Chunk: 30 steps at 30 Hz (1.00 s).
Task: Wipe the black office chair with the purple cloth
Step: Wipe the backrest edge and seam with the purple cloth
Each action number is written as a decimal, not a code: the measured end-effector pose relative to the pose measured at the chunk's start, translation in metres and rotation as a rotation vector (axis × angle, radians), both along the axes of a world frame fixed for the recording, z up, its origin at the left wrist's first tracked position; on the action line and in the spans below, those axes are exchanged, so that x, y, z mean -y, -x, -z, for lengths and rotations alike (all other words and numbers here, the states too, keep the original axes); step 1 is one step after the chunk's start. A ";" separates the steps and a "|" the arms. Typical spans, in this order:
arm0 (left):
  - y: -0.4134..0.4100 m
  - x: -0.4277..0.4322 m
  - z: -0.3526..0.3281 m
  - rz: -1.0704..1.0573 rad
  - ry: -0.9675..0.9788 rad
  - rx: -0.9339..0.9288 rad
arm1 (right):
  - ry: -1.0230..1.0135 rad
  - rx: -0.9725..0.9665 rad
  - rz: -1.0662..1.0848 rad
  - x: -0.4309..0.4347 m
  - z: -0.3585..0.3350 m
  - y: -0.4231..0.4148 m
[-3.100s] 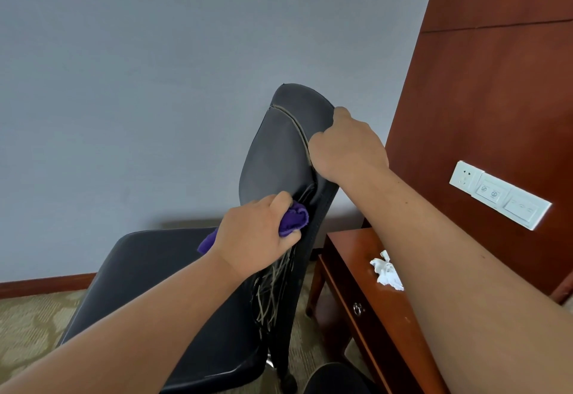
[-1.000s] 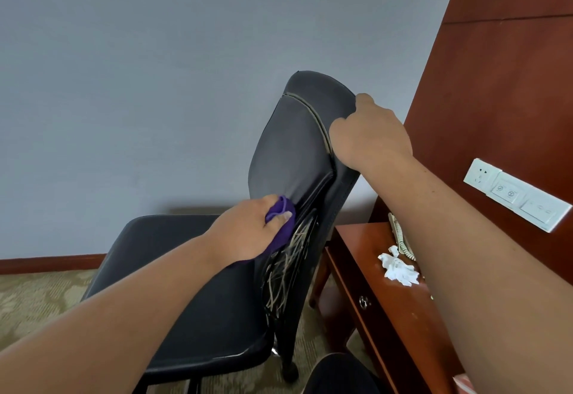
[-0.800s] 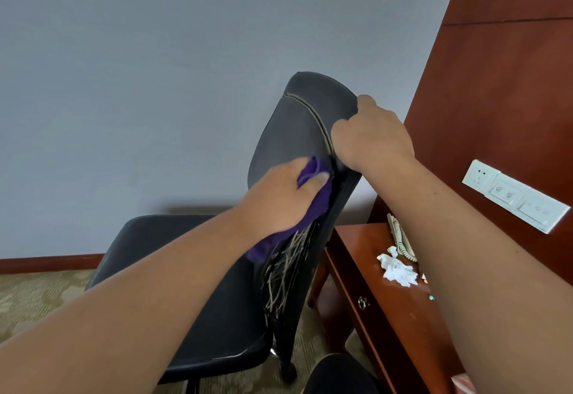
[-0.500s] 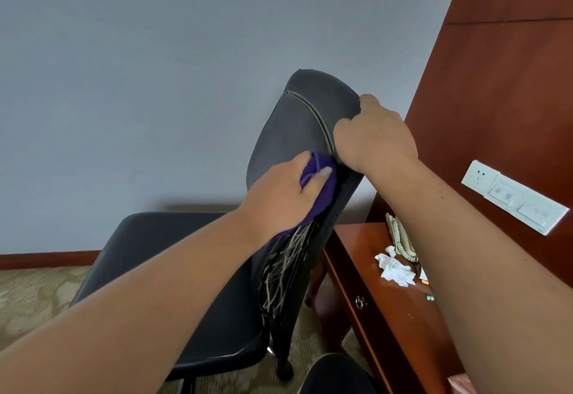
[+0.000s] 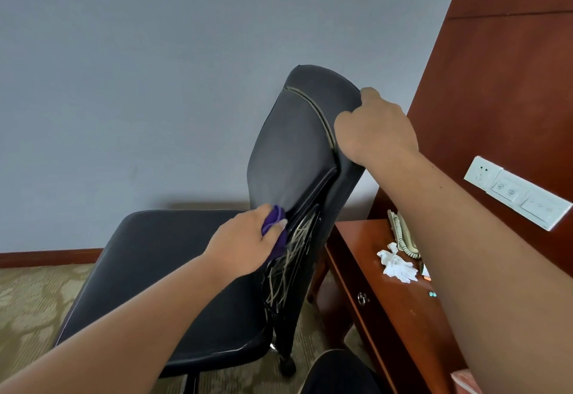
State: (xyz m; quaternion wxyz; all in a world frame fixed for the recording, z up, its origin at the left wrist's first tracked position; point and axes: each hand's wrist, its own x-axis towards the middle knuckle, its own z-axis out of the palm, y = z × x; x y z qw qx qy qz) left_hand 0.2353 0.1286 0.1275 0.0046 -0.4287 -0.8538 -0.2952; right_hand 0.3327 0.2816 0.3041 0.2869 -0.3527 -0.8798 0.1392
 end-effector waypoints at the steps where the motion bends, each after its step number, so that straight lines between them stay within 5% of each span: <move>1: -0.004 -0.005 -0.008 0.006 -0.041 0.003 | -0.001 0.000 0.000 0.000 0.000 0.000; 9: -0.022 -0.044 -0.070 0.049 -0.273 -0.110 | -0.018 0.001 -0.013 -0.002 -0.001 -0.001; 22: -0.008 -0.011 -0.013 0.059 -0.057 -0.140 | -0.011 -0.005 -0.004 -0.003 0.002 0.000; 30: -0.027 -0.032 -0.060 0.034 -0.235 -0.074 | -0.009 -0.009 -0.012 0.000 0.000 0.000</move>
